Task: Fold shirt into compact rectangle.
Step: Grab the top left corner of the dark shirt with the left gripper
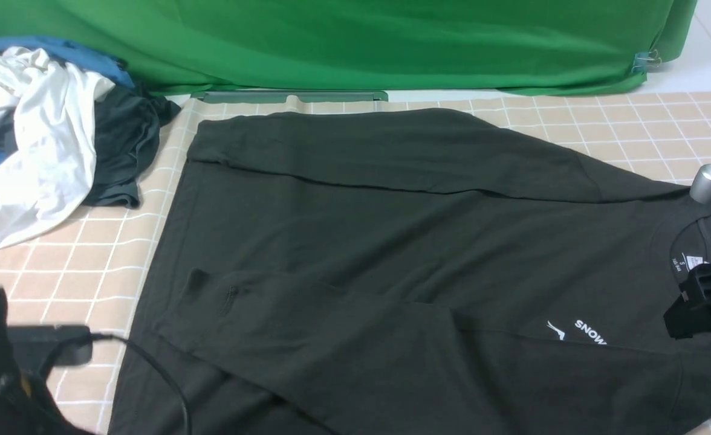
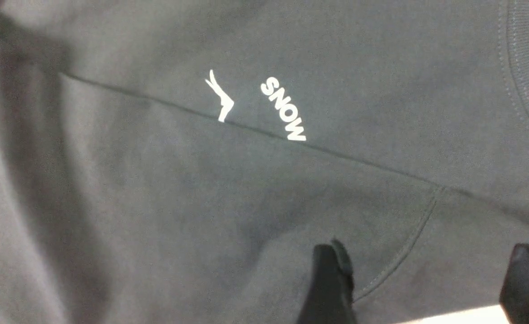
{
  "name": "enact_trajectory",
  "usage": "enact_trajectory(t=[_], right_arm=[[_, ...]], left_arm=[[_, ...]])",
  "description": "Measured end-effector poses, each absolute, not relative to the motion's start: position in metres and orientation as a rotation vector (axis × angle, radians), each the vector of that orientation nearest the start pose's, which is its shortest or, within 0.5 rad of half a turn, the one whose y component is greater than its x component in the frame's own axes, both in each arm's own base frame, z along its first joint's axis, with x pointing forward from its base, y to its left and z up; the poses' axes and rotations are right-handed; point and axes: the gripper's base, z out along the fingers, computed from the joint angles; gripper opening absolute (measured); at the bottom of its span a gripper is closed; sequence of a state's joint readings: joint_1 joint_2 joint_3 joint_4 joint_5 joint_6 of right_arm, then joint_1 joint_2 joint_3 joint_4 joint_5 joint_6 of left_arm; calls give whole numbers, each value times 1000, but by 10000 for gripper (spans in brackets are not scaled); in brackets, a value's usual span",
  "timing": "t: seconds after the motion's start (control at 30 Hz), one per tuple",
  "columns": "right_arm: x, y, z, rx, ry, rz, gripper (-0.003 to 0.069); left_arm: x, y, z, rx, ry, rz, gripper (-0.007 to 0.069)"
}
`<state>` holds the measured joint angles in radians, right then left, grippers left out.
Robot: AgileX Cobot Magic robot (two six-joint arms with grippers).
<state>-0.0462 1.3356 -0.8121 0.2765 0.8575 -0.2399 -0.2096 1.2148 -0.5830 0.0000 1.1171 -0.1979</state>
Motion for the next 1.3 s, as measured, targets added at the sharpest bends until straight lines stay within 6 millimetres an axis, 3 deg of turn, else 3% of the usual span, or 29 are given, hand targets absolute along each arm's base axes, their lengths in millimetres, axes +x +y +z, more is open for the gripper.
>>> enact_trajectory(t=[0.13,0.2,0.3,0.4,0.47,0.6,0.63,0.77,1.03,1.2,1.3], right_arm=[[235,8,236,-50,2816,281,519],[236,8,236,-48,2811,281,519],[236,9,236,-46,2808,282,519],[236,9,236,-45,2808,283,519],[236,9,236,-45,2808,283,519],[236,9,236,-44,2807,284,519],[236,9,236,-44,2807,284,519],[236,9,236,-44,2807,284,519],[236,9,236,-44,2807,284,519],[236,9,236,-44,2807,284,519],[236,9,236,-44,2807,284,519]], left_arm=[[184,-35,234,-70,3029,30,262],[205,-38,255,-100,2919,5,213],[242,-39,283,-150,2825,-45,81],[287,-37,301,-174,2755,-102,22],[319,-35,303,-199,2723,-122,15],[377,-35,287,-165,2720,-109,21],[383,-36,287,-161,2712,-109,22],[435,-40,253,-101,2733,-93,97],[490,-46,193,-91,2724,-94,342],[504,-47,165,-91,2712,-93,419],[509,-47,159,-89,2689,-94,431]])
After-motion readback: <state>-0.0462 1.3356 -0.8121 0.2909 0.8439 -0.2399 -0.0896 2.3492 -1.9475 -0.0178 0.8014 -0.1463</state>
